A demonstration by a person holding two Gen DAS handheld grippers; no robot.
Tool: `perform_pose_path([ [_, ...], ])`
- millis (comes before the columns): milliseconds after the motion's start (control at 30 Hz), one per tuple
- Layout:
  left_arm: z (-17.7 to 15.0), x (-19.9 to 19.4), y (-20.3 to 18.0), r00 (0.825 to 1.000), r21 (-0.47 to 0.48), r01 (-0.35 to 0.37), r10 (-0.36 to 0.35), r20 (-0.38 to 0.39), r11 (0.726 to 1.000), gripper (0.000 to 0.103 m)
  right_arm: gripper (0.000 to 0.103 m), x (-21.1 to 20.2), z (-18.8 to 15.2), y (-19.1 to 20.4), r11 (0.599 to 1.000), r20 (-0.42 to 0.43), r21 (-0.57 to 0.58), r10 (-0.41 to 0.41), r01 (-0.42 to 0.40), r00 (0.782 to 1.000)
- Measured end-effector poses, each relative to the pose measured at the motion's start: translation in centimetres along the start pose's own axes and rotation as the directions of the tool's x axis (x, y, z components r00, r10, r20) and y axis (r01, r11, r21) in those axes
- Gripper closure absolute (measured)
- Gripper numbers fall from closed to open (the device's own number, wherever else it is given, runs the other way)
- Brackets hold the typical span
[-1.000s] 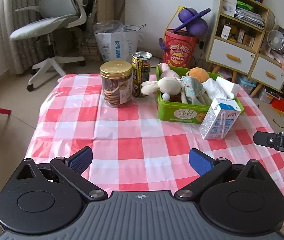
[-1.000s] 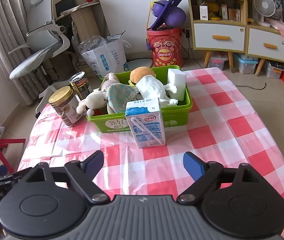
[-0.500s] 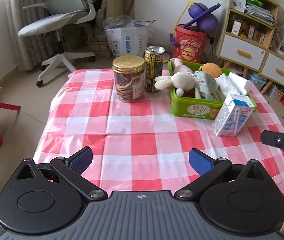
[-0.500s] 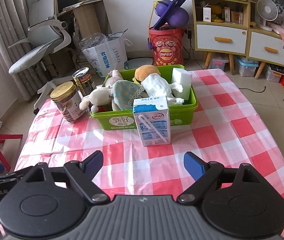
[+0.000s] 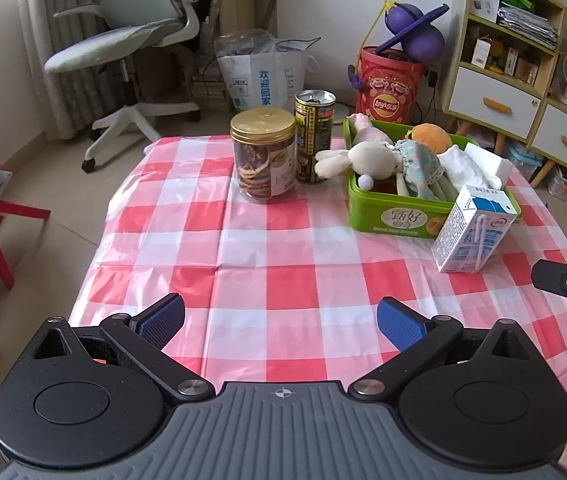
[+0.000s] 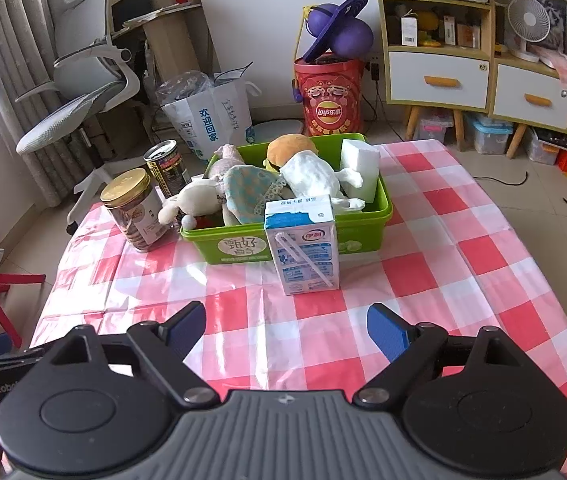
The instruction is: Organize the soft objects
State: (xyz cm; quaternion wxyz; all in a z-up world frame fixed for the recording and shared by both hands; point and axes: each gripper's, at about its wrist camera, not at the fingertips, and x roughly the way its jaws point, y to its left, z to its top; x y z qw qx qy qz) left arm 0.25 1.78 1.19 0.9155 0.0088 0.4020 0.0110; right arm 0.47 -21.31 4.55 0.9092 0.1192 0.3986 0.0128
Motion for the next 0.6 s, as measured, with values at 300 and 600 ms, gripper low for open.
perform_pose_path([
  [300, 0.1, 0.3, -0.9, 1.000, 0.005, 0.007, -0.007, -0.011, 1.000, 0.005, 0.039, 0.2, 0.0, -0.5, 1.000, -0.009, 0.005, -0.001, 0.001, 1.000],
  [600, 0.0, 0.6, -1.8, 0.999, 0.019, 0.025, -0.024, -0.027, 1.000, 0.005, 0.038, 0.6, 0.1, -0.9, 1.000, -0.024, 0.004, -0.005, 0.005, 1.000],
])
